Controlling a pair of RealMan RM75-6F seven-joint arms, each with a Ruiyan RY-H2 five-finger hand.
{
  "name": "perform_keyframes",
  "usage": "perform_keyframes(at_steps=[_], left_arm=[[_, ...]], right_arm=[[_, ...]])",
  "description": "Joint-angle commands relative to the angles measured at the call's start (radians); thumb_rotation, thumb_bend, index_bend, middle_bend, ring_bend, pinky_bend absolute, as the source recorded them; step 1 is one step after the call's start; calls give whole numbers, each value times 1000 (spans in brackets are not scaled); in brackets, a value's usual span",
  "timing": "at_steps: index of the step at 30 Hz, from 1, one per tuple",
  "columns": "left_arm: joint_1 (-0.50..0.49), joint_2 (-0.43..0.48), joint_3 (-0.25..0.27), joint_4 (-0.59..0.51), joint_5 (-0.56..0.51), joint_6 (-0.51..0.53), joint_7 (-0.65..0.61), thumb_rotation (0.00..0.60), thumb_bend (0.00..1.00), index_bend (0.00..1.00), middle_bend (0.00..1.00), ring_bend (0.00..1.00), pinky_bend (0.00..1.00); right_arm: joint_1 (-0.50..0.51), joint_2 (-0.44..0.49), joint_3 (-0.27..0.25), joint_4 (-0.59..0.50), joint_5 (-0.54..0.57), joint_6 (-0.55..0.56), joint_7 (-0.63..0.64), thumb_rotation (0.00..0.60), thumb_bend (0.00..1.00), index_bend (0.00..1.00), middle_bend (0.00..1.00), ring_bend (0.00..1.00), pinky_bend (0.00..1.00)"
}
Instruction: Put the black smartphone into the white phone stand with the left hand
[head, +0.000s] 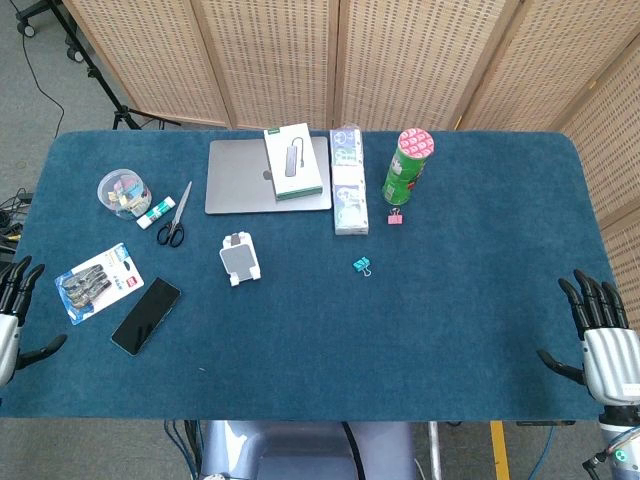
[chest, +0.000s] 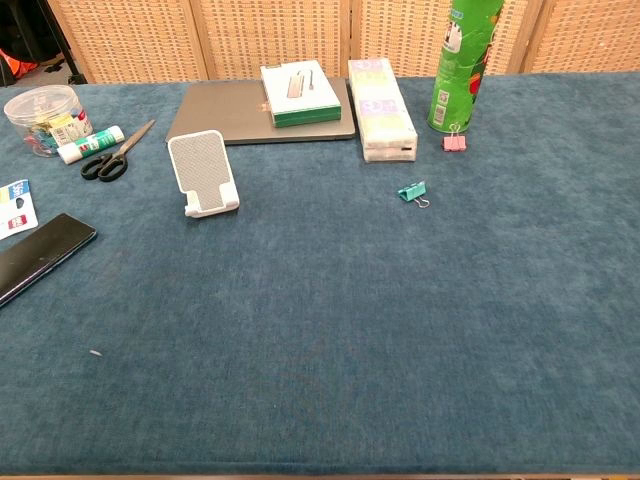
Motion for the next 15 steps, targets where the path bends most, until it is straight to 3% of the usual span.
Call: perform_keyframes(at_steps=[1,9,15], left_arm=[[-5,-2,1,5,-2,-11,5,600,0,0,0,0,0],[-57,-50,-15,116,0,-65,-42,600,0,0,0,0,0],[-125,-135,-30,301,-32,-175,-171,600,0,0,0,0,0]], right_arm=[[-1,0,0,0,0,0,0,600,0,0,0,0,0],[-1,4,-2,-4,3,-7,8,600,0,0,0,0,0],[-2,15,-1,-11,7,-10,33,600,0,0,0,0,0]])
